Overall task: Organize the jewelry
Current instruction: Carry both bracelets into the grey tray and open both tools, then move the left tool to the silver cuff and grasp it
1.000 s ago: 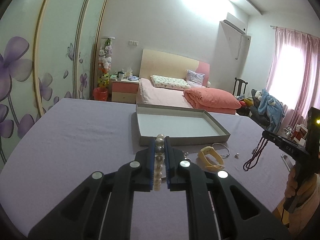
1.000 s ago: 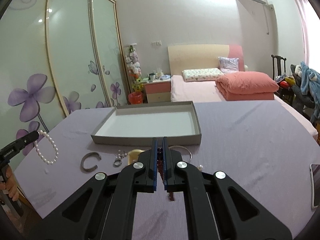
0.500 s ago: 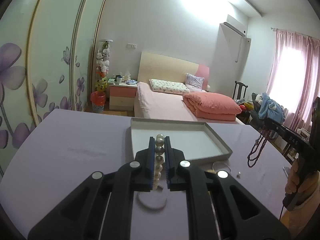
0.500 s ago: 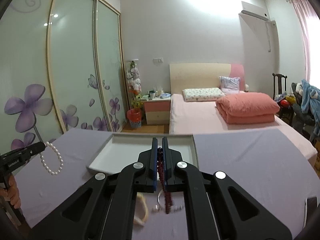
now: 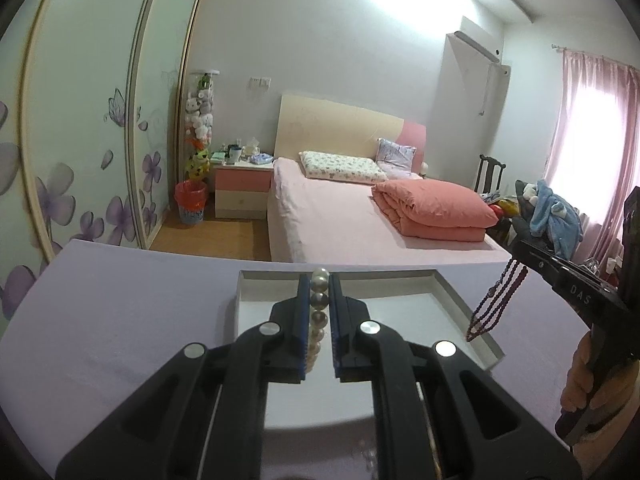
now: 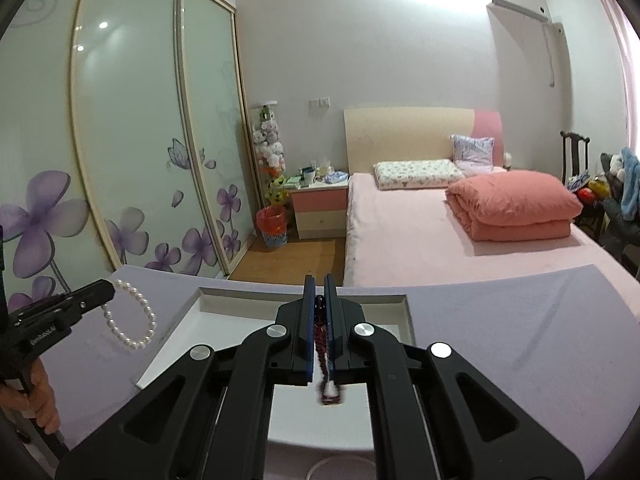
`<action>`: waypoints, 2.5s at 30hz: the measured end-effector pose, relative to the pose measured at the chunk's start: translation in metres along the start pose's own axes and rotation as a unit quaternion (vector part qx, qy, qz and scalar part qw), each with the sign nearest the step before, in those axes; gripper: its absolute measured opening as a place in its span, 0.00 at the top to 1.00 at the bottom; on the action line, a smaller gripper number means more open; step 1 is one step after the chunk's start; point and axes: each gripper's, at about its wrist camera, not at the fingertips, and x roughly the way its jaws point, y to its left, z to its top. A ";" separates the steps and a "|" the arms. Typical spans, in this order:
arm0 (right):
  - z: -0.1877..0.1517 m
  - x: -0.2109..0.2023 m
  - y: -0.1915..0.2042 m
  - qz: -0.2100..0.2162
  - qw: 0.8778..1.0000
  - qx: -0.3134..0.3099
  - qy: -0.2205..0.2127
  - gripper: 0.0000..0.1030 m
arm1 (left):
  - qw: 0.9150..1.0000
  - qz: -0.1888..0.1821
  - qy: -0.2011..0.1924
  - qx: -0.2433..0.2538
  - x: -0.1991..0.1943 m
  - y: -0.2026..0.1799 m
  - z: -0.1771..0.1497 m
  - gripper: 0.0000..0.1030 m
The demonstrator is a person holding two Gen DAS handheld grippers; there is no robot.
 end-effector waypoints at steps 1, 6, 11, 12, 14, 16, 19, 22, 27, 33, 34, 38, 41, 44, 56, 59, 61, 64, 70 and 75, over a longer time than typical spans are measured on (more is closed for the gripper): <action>-0.001 0.006 -0.001 0.000 1.000 0.001 0.004 0.95 | 1.000 -0.001 0.006 -0.003 0.010 0.001 0.000 0.90; -0.006 0.033 -0.004 0.001 1.000 0.013 0.021 0.95 | 1.000 -0.003 0.028 -0.009 0.043 0.001 -0.008 0.90; -0.011 0.048 -0.005 0.009 0.999 0.023 0.035 0.94 | 0.999 -0.001 0.037 -0.012 0.065 0.000 -0.009 0.90; -0.012 0.049 -0.005 0.013 0.999 0.025 0.038 0.89 | 0.999 0.000 0.038 -0.012 0.068 0.000 -0.009 0.90; -0.012 0.049 -0.005 0.015 0.999 0.024 0.039 0.55 | 0.999 0.002 0.042 -0.013 0.073 0.000 -0.009 0.90; -0.013 0.046 -0.005 0.011 0.999 0.022 0.025 0.40 | 0.999 0.003 0.048 -0.016 0.078 0.004 -0.010 0.90; -0.011 0.047 -0.004 0.013 0.999 0.020 0.026 0.40 | 0.998 0.006 0.053 -0.017 0.083 0.006 -0.014 0.89; -0.010 0.045 -0.004 0.014 0.999 0.023 0.023 0.40 | 0.998 0.005 0.058 -0.020 0.087 0.007 -0.015 0.88; -0.010 0.045 -0.005 0.010 0.999 0.021 0.024 0.40 | 0.998 0.007 0.061 -0.020 0.085 0.009 -0.017 0.88; -0.012 0.036 -0.005 0.005 1.000 0.021 0.023 0.40 | 0.998 0.010 0.058 -0.017 0.072 0.012 -0.021 0.83; -0.012 0.033 -0.004 0.006 1.000 0.020 0.023 0.40 | 0.998 0.010 0.059 -0.019 0.069 0.013 -0.021 0.83; -0.019 0.017 0.002 0.007 1.000 0.011 0.024 0.40 | 0.998 0.008 0.056 -0.019 0.046 0.018 -0.030 0.78; -0.027 0.000 0.009 0.012 1.000 0.004 0.028 0.40 | 0.998 0.009 0.054 -0.020 0.026 0.022 -0.038 0.74; -0.040 -0.020 0.017 0.018 0.999 -0.007 0.035 0.40 | 0.998 0.007 0.052 -0.025 -0.004 0.026 -0.054 0.71; -0.113 -0.095 0.047 0.036 0.996 -0.020 0.082 0.40 | 0.996 0.025 0.082 -0.014 -0.076 0.029 -0.127 0.55; -0.129 -0.104 0.048 0.037 0.995 -0.008 0.096 0.40 | 0.995 0.035 0.093 -0.010 -0.077 0.032 -0.135 0.48; -0.139 -0.109 0.049 0.036 0.994 0.001 0.102 0.40 | 0.993 0.039 0.109 0.000 -0.075 0.031 -0.140 0.45; -0.149 -0.112 0.048 0.039 0.993 0.017 0.113 0.40 | 0.991 0.045 0.127 0.014 -0.070 0.026 -0.146 0.35; -0.154 -0.115 0.045 0.041 0.992 0.029 0.115 0.40 | 0.985 0.055 0.159 0.045 -0.059 0.016 -0.151 0.26; -0.151 -0.118 0.043 0.045 0.993 0.030 0.108 0.40 | 0.973 0.061 0.193 0.111 -0.047 0.009 -0.155 0.26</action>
